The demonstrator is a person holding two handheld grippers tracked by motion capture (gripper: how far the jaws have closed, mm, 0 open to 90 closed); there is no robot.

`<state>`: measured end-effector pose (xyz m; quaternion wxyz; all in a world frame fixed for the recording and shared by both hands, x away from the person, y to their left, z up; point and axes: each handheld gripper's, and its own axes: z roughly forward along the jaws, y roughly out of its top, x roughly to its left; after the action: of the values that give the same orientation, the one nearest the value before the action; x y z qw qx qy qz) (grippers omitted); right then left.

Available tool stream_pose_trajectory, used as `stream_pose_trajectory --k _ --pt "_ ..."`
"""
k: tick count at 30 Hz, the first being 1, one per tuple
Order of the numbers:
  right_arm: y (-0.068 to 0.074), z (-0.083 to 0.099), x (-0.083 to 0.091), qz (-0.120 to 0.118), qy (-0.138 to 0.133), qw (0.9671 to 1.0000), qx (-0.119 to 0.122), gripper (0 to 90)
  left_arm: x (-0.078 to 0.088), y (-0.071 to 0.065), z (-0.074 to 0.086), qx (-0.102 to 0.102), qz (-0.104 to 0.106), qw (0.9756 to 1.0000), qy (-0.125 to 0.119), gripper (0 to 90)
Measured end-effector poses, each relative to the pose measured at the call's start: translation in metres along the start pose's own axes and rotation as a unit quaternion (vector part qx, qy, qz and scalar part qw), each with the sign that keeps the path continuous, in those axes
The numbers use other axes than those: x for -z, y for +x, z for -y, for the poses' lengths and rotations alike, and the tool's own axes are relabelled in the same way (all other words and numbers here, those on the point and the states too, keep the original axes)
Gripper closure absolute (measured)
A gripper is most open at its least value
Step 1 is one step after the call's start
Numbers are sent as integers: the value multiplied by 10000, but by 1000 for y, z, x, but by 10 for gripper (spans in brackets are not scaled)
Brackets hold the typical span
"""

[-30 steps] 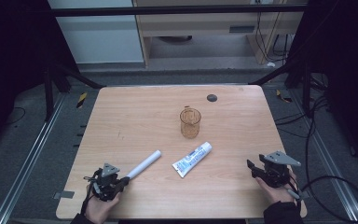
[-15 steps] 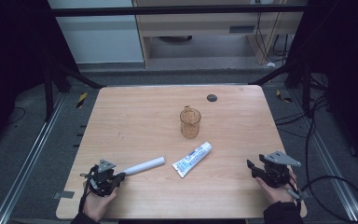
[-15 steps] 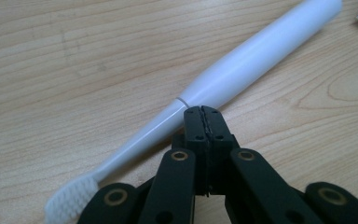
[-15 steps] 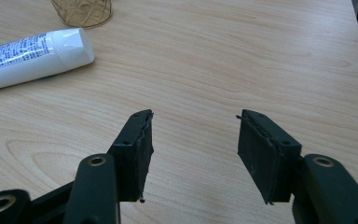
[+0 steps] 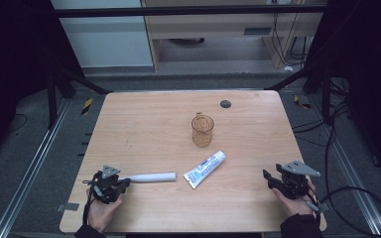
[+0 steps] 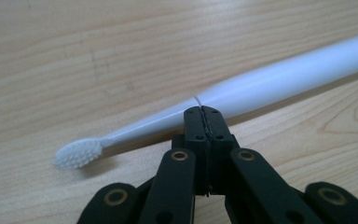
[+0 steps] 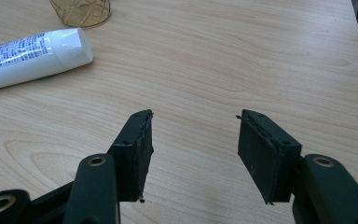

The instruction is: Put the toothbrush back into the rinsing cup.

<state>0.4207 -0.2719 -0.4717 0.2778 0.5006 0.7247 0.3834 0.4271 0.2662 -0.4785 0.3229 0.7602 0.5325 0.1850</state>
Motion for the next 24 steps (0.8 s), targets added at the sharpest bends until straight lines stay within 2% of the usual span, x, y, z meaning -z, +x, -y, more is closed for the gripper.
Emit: stream_pose_trajectory --k 6,12,18,24 --pt "-1 0 0 11 -13 10000 -34 449 9 -8 -18 -111 42 9993 -346 897" --pt "-3 1 1 36 -17 10000 -86 447 5 -24 -41 -285 142 9980 -541 897" --pt "-2 2 1 24 0 9999 -107 440 -15 -53 -63 -519 339 9965 -554 897" --pt "-3 3 -1 41 -11 10000 -64 428 -42 -78 -73 -629 528 9957 -429 897"
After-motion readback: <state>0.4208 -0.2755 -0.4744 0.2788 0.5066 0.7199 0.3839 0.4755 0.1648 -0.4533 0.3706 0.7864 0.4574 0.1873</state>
